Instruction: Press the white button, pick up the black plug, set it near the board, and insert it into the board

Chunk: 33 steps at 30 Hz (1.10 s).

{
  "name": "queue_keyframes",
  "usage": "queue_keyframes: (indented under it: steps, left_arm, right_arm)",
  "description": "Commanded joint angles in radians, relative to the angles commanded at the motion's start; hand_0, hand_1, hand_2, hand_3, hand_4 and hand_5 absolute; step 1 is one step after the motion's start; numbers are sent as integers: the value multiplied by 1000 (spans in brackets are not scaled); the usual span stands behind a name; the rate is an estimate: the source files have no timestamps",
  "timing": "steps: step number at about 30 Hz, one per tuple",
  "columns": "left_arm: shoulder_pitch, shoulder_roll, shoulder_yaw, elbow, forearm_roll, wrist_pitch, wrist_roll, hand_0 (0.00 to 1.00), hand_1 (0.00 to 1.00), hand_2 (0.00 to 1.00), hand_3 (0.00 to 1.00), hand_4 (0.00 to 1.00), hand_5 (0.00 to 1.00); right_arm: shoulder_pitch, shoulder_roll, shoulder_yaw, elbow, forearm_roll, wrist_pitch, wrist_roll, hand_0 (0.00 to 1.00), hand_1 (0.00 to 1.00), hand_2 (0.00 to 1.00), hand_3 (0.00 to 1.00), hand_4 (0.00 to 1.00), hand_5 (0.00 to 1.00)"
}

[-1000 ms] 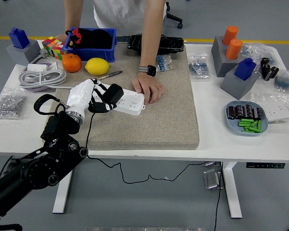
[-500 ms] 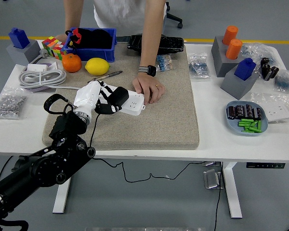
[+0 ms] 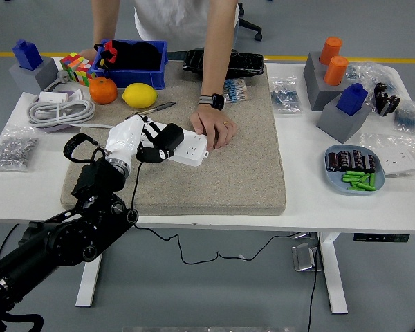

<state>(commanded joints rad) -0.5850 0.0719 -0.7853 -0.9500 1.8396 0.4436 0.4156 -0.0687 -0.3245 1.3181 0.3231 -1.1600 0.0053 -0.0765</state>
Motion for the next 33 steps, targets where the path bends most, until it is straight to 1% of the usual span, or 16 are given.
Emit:
queue_keyframes:
  steps: [5,10,19,24,33]
  left_arm:
    - [5,8,-27,13,6,1,0,253,247,298,519,814,2]
    - [10,10,-45,23,9,3,-1,252,246,298,518,816,2]
    - [13,3,-45,32,7,10,-2,251,245,297,518,816,2]
    - [10,-4,-51,41,25,21,3,249,244,297,516,814,2]
    - [12,-5,-62,46,44,25,9,244,243,295,515,813,2]
  right_arm:
    - [-2,0,1,0,0,0,1,819,703,694,648,767,430]
    - [-4,1,0,0,-1,0,0,820,703,694,648,768,430]
    - [-5,0,-5,0,1,0,1,820,704,695,648,768,429]
    - [-6,2,-5,-1,1,0,1,821,703,694,649,767,429]
    - [-6,3,-3,-1,1,-1,2,820,703,694,649,768,429]
